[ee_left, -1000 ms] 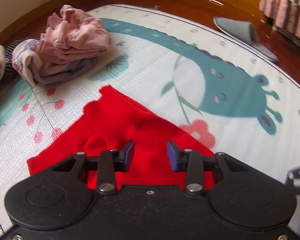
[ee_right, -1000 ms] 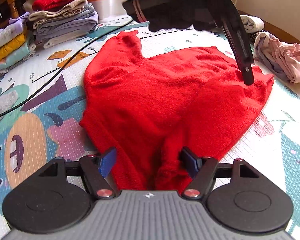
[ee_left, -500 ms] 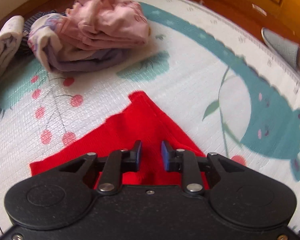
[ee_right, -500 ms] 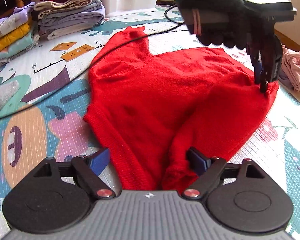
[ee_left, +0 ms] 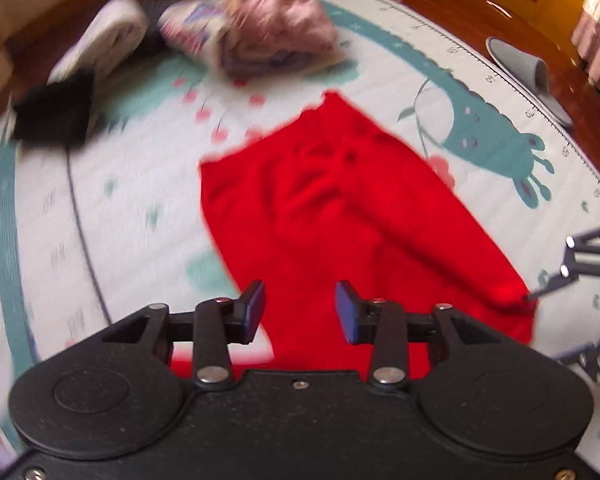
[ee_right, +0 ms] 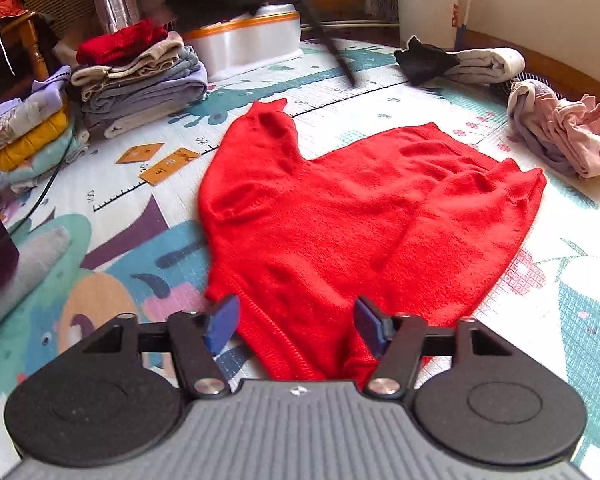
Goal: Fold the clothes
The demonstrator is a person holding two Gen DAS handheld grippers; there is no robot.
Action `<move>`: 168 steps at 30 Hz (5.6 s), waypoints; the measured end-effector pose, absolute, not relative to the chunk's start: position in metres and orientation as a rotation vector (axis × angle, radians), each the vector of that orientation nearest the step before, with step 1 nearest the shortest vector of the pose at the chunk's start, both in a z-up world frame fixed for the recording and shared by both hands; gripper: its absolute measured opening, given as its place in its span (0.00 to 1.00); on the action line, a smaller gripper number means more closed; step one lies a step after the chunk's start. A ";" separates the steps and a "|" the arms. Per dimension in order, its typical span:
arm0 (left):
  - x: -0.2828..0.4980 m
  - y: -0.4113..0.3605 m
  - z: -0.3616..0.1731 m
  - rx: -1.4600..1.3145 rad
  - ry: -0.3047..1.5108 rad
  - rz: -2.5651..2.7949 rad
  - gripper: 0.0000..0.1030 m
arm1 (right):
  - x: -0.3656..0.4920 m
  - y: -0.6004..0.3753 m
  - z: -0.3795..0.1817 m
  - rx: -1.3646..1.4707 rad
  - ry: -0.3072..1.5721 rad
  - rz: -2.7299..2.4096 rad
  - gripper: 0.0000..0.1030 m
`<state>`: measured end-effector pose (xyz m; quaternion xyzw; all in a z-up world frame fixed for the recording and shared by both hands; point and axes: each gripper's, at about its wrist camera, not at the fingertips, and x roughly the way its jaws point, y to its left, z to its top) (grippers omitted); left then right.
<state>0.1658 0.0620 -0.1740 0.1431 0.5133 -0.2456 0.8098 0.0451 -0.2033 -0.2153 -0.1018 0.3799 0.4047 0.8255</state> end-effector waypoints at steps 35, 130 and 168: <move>0.122 0.293 -0.284 -0.818 0.877 0.040 0.35 | 0.254 -0.072 -0.159 0.285 1.191 0.754 0.55; 0.052 0.095 -0.230 -0.050 0.770 -0.591 0.45 | 0.242 -0.252 -0.141 0.787 1.037 0.538 0.09; 0.037 0.039 -0.278 0.172 0.911 -0.833 0.43 | 0.232 -0.314 -0.215 0.686 1.103 0.231 0.12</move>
